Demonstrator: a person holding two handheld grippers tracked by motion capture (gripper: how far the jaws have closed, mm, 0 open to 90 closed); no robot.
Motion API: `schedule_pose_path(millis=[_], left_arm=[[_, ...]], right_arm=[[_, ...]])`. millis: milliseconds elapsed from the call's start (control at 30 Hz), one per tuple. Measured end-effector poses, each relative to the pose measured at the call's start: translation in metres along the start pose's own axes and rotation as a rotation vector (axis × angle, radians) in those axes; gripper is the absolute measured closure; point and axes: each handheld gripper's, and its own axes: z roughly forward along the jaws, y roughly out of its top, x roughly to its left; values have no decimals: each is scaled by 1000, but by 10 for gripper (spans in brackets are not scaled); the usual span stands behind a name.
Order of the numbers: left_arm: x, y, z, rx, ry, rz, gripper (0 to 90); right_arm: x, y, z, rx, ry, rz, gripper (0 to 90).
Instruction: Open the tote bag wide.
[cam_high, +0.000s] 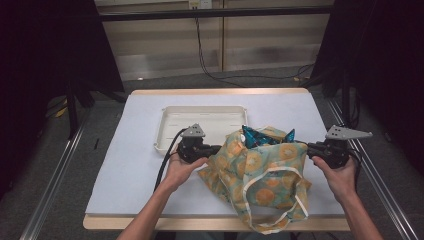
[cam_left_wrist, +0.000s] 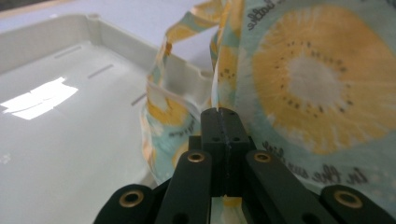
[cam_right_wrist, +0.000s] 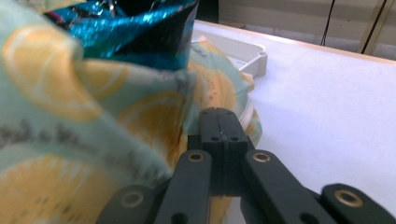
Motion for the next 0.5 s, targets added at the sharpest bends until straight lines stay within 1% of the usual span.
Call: schedule_pose_path(millis=[67, 100, 267, 300, 333, 367, 400, 467, 500], left_arm=[[-3, -3, -4, -1, -12, 7, 900], [-5, -4, -6, 8, -4, 18, 900], [-8, -17, -14, 4, -6, 13, 900], [-8, -20, -14, -1, -10, 8, 900], [-8, -22, -13, 4, -7, 3, 900], [-8, -24, -11, 7, -12, 10, 900], [-10, -26, -8, 14, -15, 5, 900], [-12, -30, -2, 37, -13, 22, 900], [-13, -31, 2, 44, -24, 18, 900]], right_arm=[[3, -2, -1, 17, 3, -15, 900], [5, -3, -2, 20, 9, -21, 900], [10, -11, -12, 25, -6, -37, 900], [10, -13, -12, 25, 0, -35, 900], [10, -16, -12, 26, 1, -31, 900], [10, -18, -11, 30, 3, -27, 900], [10, -20, -10, 40, 3, -33, 900], [14, -23, -10, 54, 1, -36, 900], [15, -24, -10, 58, 3, -41, 900]])
